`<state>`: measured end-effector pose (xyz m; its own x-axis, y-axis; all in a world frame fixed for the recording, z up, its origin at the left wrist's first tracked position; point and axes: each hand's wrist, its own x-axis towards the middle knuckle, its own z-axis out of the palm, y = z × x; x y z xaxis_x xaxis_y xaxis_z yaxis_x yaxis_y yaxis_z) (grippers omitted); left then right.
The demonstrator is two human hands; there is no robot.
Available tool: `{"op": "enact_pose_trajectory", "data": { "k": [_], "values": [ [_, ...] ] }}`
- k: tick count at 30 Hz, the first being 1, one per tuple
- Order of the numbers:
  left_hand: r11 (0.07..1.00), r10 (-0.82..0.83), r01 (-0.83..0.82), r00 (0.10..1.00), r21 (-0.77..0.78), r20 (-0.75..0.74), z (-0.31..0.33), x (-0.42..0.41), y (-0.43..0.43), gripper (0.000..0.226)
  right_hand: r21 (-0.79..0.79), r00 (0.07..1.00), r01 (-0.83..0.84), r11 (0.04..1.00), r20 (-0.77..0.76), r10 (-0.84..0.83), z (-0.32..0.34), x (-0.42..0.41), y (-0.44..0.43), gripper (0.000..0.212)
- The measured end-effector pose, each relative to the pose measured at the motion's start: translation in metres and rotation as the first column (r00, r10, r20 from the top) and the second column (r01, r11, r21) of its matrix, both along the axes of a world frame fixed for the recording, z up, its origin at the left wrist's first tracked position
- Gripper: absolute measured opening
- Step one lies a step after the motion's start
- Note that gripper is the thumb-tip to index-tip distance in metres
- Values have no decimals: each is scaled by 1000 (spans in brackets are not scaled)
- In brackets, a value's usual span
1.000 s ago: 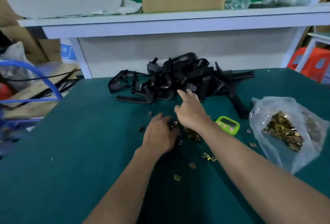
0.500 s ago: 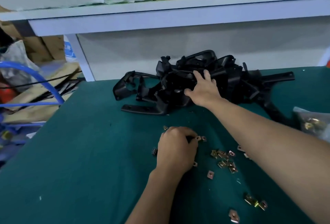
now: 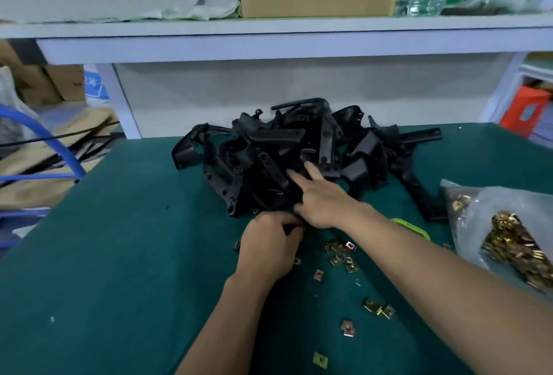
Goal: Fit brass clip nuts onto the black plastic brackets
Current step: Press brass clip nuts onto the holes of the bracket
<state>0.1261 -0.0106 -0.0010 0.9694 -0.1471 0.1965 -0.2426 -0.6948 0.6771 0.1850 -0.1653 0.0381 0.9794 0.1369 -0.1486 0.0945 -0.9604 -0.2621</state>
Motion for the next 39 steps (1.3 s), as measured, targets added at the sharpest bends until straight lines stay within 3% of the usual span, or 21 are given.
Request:
{"op": "enact_pose_trajectory", "data": {
  "k": [3,6,10,12,15,17,19,20,23,25,27,30,34,39],
  "values": [
    [998,58,-58,998,18,3,1,-8,1,12,-146,990,-137,980,-46,132,0,-33,-2,48],
    [991,91,-94,995,98,36,0,-15,0,13,13,1000,-23,1000,10,23,4,-63,-11,47],
    [988,93,-104,991,115,95,4,-23,-2,17,232,934,154,960,282,-218,11,-95,-22,11],
    [978,158,-180,970,107,187,7,-26,-5,17,392,865,226,892,340,-369,9,-107,-30,17],
    [947,315,-319,912,-29,262,7,-29,-7,42,641,713,212,737,415,-566,-2,-126,-34,18],
    [939,345,-331,907,-95,242,6,-29,-8,41,770,654,167,616,381,-653,-10,-135,-31,20],
    [960,281,-277,947,-49,154,3,-27,-8,32,836,658,137,531,324,-680,-17,-142,-29,27],
    [976,215,-218,972,24,92,4,-28,-9,35,827,653,136,545,339,-677,-18,-144,-28,29],
    [987,47,-43,999,156,-18,4,-28,-12,54,653,617,181,736,507,-602,-13,-139,-34,40],
    [996,17,-17,1000,91,-3,4,-27,-12,47,485,742,193,853,497,-450,-17,-135,-40,58],
    [999,26,-26,1000,32,4,5,-29,-10,37,360,855,162,919,414,-313,-21,-134,-41,61],
    [995,37,-39,999,-89,-20,10,-32,-9,22,251,856,120,960,463,-228,-26,-131,-41,41],
    [964,2,21,996,-265,87,16,-37,-16,20,287,809,40,957,553,-199,-20,-129,-38,27],
    [886,9,50,992,-461,126,17,-38,-20,48,271,761,-43,962,633,-144,-14,-136,-31,29]
  ]
}}
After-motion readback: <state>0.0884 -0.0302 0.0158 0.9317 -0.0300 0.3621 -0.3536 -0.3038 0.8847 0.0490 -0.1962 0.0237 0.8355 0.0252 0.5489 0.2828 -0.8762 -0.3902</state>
